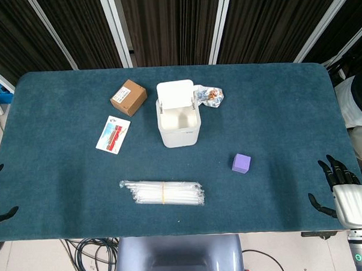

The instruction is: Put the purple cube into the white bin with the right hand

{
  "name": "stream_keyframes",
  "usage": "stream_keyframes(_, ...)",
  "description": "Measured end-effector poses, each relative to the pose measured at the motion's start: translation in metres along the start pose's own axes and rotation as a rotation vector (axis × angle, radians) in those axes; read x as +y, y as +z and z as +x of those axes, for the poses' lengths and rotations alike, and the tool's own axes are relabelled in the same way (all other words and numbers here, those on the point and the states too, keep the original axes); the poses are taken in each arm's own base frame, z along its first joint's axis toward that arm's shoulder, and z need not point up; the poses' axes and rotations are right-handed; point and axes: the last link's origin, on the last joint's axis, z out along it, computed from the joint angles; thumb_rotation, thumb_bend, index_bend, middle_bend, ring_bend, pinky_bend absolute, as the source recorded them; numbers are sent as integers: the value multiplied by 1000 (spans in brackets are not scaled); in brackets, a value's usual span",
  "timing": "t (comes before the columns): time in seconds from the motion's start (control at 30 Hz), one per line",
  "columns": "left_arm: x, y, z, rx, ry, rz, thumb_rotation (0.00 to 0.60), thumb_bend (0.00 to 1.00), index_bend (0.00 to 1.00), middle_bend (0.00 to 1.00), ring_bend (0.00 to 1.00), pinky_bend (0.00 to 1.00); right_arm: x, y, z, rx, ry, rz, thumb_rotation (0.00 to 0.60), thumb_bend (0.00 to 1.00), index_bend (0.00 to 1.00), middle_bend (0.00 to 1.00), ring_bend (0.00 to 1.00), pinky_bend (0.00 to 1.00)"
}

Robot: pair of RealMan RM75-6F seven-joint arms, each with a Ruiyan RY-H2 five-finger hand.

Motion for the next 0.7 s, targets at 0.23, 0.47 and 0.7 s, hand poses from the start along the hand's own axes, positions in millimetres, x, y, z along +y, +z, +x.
stream_keyframes(0.23,1,0,0,-2,0,-3,600,96,134,167,23,63,0,0,0,-6,6,0,600,216,107,104,110,288)
stream_keyframes(0.47,1,0,0,-2,2,-2,600,96,134,168,23,63,0,0,-1,-13,15,4,600,176,105,103,107,288)
stream_keyframes(0.7,1,0,0,-3,2,-3,600,96,134,167,23,63,0,0,-2,-26,18,7,600,148,109,100,105,287)
